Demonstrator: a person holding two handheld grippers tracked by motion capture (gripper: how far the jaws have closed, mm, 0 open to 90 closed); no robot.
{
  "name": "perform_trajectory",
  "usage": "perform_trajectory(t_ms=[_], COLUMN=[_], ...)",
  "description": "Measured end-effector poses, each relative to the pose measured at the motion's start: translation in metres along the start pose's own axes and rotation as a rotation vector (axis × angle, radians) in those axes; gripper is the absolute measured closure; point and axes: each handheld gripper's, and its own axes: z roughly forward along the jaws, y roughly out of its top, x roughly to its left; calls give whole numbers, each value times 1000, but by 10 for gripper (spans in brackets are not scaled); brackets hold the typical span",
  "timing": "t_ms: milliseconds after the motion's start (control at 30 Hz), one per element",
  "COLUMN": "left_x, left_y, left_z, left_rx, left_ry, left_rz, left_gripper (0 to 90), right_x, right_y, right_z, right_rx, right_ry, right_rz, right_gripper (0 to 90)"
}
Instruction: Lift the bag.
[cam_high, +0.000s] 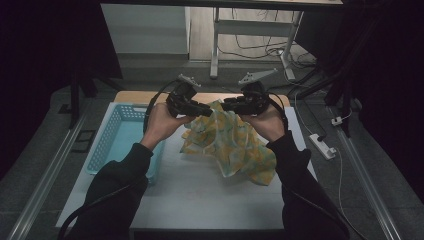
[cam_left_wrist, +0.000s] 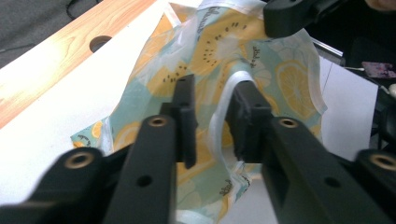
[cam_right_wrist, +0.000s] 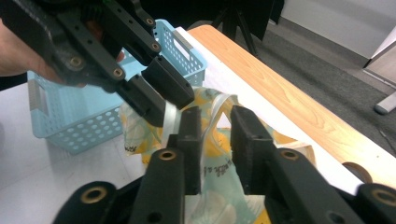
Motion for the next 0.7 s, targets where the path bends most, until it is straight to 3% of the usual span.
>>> perform_trajectory(t_ms=[133,433,700], left_x=[-5,-7,-8], left_y=[-8,-32,-52], left_z=[-3,-17,-20], left_rx=[-21,-88,-92], left_ry=[23,17,24], left_rz=[22,18,-2], left_gripper=[586,368,227], right_x=[2,4,8], right_y=[-5,-20,-31], right_z=[-1,-2,-4], right_rx=[-2,-4,-23], right_ry=[3,-8,-18], right_rz=[7,23,41], right_gripper=[681,536,391])
